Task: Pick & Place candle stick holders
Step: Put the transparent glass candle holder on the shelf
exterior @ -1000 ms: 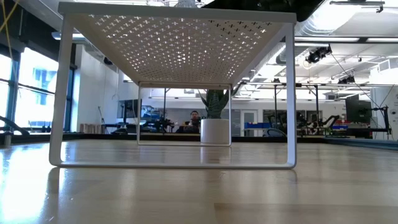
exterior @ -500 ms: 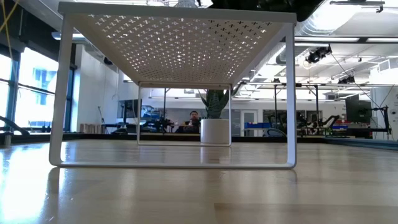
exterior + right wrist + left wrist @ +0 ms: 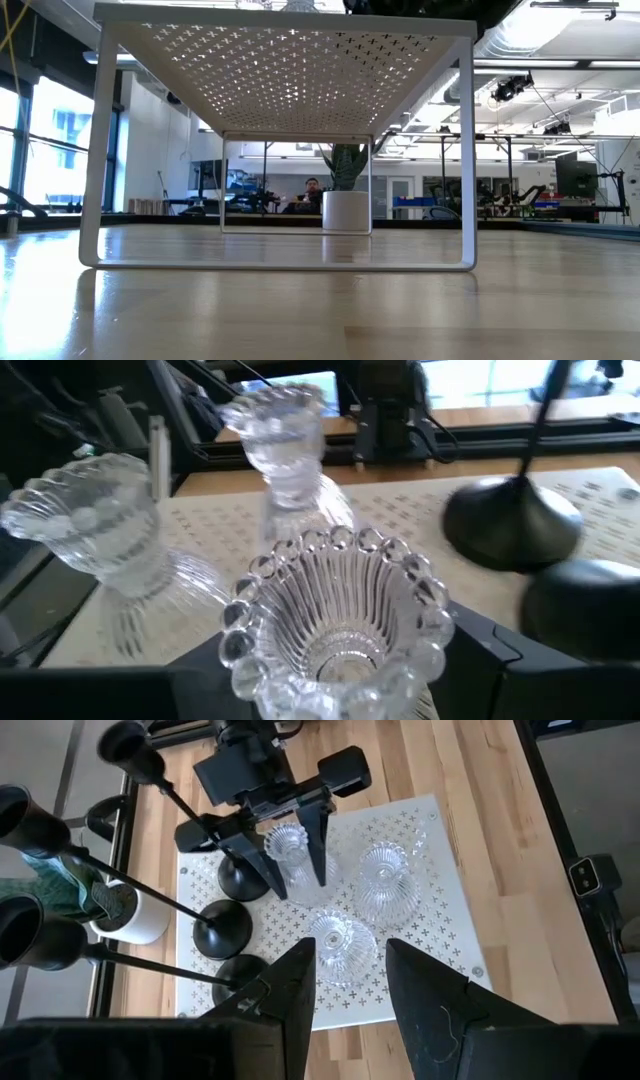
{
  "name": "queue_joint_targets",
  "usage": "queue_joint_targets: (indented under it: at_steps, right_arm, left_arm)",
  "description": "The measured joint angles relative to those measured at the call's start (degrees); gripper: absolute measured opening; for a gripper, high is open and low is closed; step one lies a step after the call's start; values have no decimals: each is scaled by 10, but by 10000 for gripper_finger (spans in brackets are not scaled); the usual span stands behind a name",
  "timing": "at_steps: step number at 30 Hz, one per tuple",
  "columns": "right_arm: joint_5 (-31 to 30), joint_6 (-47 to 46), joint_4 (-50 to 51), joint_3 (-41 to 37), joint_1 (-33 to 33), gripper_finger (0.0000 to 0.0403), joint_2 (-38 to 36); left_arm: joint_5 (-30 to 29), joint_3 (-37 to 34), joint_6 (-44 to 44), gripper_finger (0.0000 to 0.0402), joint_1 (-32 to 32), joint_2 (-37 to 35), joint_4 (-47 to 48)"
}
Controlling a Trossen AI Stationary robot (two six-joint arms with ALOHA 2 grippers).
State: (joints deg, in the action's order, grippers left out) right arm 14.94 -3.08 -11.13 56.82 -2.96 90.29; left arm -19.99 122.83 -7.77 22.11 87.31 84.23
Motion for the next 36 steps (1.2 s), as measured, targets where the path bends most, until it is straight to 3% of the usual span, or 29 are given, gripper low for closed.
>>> queue_joint_targets:
  at_steps: [36]
  right_arm:
    - [-16,1,36,0,4,178,-27]
  left_arm:
    - [1,0,-2,119,0,0,-4]
